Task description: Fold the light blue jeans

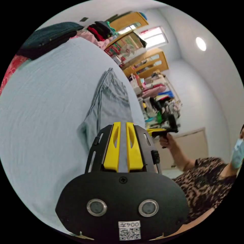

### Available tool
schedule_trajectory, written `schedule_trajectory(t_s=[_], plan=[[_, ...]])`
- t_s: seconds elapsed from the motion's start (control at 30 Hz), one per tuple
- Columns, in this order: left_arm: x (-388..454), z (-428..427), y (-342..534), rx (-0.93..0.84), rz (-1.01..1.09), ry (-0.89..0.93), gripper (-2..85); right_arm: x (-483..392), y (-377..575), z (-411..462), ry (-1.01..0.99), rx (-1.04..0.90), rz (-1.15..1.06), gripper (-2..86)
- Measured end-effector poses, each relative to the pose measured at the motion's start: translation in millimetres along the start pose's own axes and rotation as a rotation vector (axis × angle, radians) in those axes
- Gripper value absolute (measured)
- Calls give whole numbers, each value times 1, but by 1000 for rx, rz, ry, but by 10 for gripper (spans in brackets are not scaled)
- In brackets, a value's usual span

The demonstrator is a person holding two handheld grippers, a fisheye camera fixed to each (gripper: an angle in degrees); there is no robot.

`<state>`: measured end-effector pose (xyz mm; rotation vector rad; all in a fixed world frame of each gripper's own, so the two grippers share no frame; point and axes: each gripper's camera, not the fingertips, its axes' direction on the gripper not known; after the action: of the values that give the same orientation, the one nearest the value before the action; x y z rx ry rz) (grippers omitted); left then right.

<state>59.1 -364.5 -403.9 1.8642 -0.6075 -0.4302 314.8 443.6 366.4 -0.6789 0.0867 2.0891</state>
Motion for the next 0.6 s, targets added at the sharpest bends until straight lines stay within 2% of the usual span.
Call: schedule_trajectory(t_s=[0.1, 0.23, 0.37, 0.6], plan=[[11, -7, 78, -77, 105, -140, 37, -33, 24, 61, 103, -99, -13, 91], [10, 5, 159, -169, 191, -214, 62, -44, 24, 117, 187, -200, -18, 87], [9, 21, 185, -179, 263, -232, 85, -36, 12, 167, 268, -312, 16, 67], [5, 35, 185, -204, 426, -251, 102, -19, -2, 190, 334, -309, 147, 42]])
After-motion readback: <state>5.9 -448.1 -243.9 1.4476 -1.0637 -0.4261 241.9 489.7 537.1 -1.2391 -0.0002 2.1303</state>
